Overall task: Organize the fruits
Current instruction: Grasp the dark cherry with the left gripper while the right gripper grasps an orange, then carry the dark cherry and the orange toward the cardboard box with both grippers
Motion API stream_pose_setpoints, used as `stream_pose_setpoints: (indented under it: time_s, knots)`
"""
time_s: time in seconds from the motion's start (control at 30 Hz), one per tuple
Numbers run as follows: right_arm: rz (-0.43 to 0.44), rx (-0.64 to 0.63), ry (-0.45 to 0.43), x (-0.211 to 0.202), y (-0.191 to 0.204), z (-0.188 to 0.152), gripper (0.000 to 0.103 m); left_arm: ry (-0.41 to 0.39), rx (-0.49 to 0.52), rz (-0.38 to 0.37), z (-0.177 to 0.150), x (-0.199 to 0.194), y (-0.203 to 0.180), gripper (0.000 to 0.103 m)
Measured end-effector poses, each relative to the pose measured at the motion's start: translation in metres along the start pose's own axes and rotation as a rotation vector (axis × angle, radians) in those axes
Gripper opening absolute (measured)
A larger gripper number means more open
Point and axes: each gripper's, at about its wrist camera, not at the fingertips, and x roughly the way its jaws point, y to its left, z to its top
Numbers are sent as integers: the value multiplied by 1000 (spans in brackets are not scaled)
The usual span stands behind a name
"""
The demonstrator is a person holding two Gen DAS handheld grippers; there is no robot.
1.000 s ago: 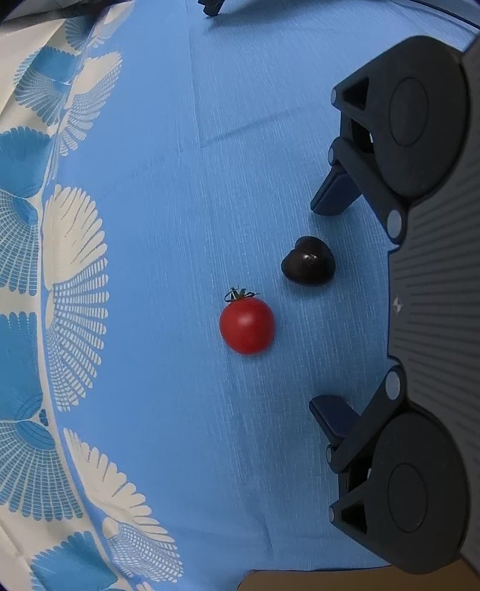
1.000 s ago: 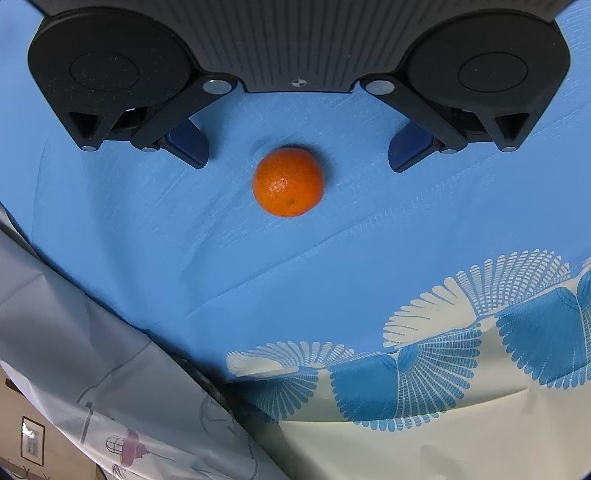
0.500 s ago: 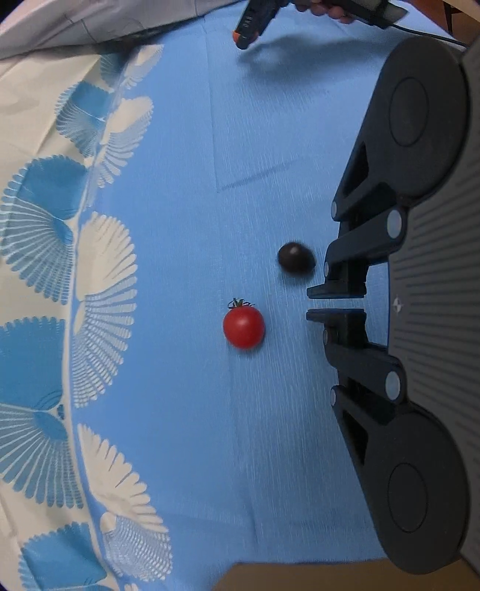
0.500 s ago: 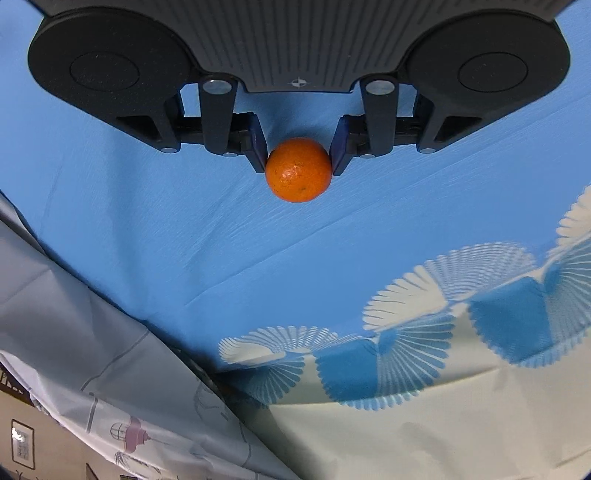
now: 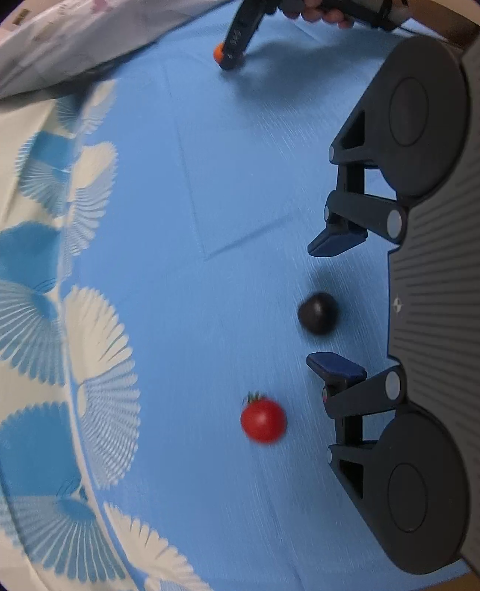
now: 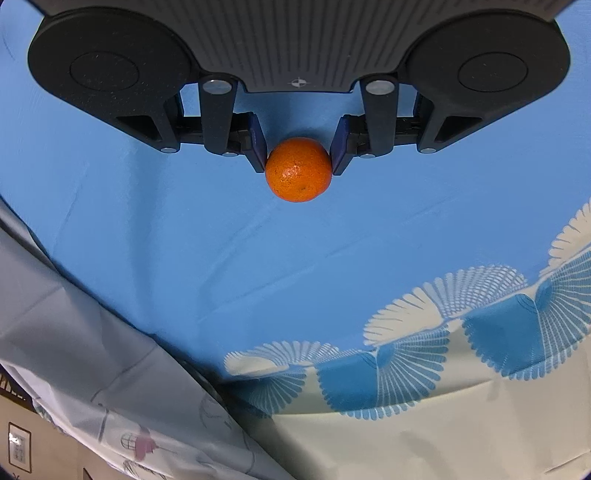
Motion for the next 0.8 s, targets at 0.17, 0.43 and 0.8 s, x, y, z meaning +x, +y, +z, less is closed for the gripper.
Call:
stream_pose_setpoints:
  time_s: [0.17, 0.43, 0.8]
  knots:
    - [0, -16, -16, 7, -8, -9, 39, -1, 23, 7, 5, 11, -4, 21]
    - [-13, 4, -18, 4, -7, -10, 39, -1, -22, -45, 0, -11, 15, 13]
    - [-8, 9, -7, -9, -7, -9, 39, -68, 26, -26, -17, -35, 22, 59]
